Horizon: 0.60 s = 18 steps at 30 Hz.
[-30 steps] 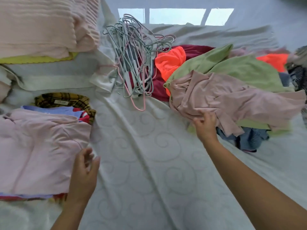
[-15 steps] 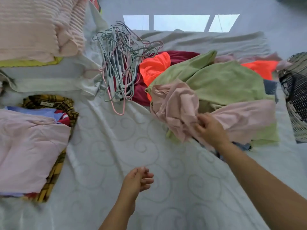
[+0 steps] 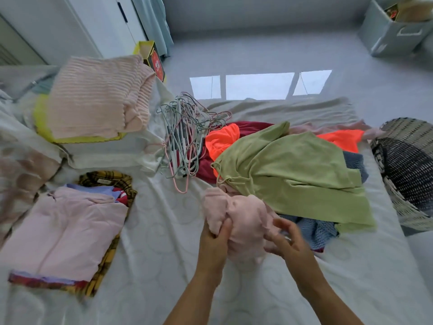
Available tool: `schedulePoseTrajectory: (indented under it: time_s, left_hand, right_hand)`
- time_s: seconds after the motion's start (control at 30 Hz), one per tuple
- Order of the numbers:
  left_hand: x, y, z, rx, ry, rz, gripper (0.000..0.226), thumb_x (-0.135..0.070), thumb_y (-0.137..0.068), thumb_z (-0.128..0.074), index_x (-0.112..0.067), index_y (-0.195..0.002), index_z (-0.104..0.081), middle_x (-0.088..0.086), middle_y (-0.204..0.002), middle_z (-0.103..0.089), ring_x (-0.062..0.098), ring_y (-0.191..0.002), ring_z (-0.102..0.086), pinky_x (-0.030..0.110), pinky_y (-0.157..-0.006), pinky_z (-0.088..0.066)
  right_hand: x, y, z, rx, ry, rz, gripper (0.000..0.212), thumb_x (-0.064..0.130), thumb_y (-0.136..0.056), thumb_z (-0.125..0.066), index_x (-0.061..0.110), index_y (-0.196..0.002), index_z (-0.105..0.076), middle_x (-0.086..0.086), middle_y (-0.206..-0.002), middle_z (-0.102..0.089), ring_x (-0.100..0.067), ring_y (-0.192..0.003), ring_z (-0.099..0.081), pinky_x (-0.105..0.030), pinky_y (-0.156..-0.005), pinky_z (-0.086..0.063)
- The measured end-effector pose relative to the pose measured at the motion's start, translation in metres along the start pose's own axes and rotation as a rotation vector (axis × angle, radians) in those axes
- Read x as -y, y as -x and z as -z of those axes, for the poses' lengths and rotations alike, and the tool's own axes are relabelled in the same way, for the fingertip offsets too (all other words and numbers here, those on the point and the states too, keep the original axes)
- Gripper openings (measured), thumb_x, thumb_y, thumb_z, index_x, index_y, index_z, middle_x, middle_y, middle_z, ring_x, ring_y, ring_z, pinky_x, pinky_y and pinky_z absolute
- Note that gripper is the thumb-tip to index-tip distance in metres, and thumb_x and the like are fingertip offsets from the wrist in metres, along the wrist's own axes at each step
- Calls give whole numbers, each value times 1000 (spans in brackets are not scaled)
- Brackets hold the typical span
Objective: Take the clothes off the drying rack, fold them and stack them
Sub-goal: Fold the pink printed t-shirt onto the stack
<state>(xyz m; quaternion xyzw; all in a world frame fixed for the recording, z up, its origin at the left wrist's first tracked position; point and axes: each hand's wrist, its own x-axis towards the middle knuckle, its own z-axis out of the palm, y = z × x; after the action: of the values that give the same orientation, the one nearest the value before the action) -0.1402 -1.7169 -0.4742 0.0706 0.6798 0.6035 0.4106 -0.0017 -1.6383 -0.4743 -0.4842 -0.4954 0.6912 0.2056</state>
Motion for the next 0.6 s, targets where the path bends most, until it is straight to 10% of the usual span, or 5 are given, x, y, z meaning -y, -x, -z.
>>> schedulePoseTrajectory:
  time_s: [0.1,0.3,0.43,0.6]
  left_hand:
    - [-17,43,-4,196,-247,-226,39,-35,-77,-62,-29,-114,-53,1,-109,-62,4,-96,-62,19,-79,-50]
    - [-63,104,24,542,-277,-277,60,-26,-67,-70,-27,-122,-45,1,-106,-63,3,-89,-64,17,-73,-48]
    - [-109,128,68,412,-178,-182,97,-76,-33,-75,-18,-108,-53,1,-96,-68,6,-82,-65,18,-62,-48]
    - [-189,168,98,404,-190,-208,52,-49,-69,-72,-24,-108,-49,3,-103,-62,13,-82,-64,23,-58,-52]
  right_hand:
    - [35,20,-15,146,-89,-12,71,64,-60,-73,20,-113,-59,-1,-111,-64,-18,-99,-66,-29,-71,-56]
    - [84,80,-40,109,55,126,5,21,-87,-63,19,-91,-66,-4,-91,-71,-10,-82,-67,-24,-74,-53]
    - [114,132,-57,58,126,212,40,54,-77,-65,15,-84,-67,-19,-93,-67,-20,-86,-62,-39,-84,-50]
    - [158,195,-93,177,423,440,21,14,-96,-45,24,-99,-63,-7,-104,-65,-5,-89,-59,-16,-76,-45]
